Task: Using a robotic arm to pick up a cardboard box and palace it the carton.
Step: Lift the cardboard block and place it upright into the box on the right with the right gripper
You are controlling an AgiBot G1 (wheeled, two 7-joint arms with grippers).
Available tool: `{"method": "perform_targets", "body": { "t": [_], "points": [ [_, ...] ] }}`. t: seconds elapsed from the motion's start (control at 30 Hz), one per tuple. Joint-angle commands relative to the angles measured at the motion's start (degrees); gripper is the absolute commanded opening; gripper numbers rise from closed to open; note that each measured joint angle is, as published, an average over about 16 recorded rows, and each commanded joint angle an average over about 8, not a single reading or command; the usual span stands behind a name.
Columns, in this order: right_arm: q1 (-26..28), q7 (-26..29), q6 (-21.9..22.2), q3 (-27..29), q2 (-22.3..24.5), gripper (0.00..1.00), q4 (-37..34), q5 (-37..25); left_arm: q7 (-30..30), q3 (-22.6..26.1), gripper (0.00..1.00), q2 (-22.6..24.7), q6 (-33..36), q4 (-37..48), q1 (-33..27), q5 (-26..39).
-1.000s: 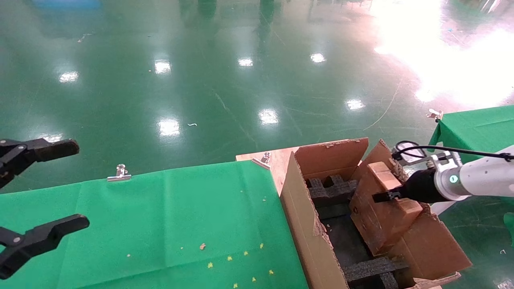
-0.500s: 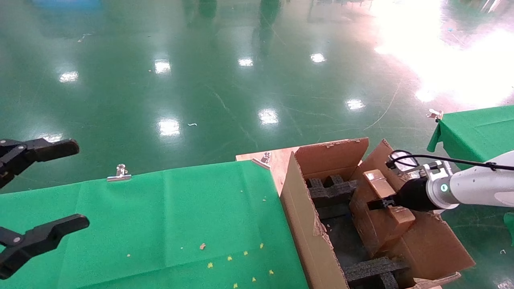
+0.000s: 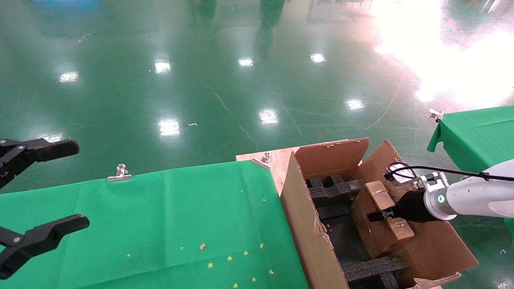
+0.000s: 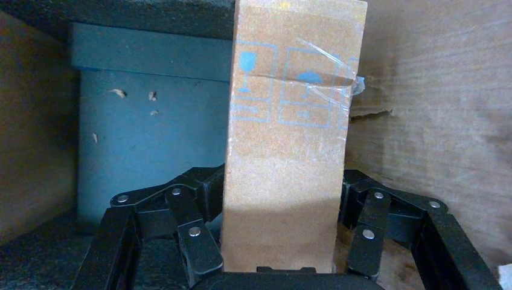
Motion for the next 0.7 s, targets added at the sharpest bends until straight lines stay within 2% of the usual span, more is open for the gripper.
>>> {"method": "perform_targets", "body": {
  "t": [0.03,0.2,0.23,0.47,0.5,0.7],
  "points": [
    [-0.66,-0.39,-0.1,0.19,-0.26,0.0,-0.65,0.35,0.0,0.0,1.0,0.0,0.0,0.0,0.0,0.0],
    [-2.31,-1.61,-0.84,0.75,-1.49,0.0,-2.98,1.24,0.0,0.0,1.0,0.0,0.0,0.0,0.0,0.0],
    [-2.54,-1.83,-0.97,0.85,-1.69,0.03,-3.4,1.38,0.0,0.0,1.0,0.0,0.0,0.0,0.0,0.0],
    [-3.56,-3.05,-1.66,1.44,-2.56,0.88,-5.44,2.11,0.0,0.0,1.0,0.0,-0.02,0.01,0.01,-0.02],
    [-3.62,-3.12,-1.7,1.48,-2.61,0.98,-5.55,2.15,0.0,0.0,1.0,0.0,-0.02,0.01,0.02,-0.02],
    [-3.48,-2.93,-1.63,1.41,-2.5,1.0,-5.28,2.07,0.0,0.0,1.0,0.0,-0.02,0.01,0.01,-0.02]
  ]
}}
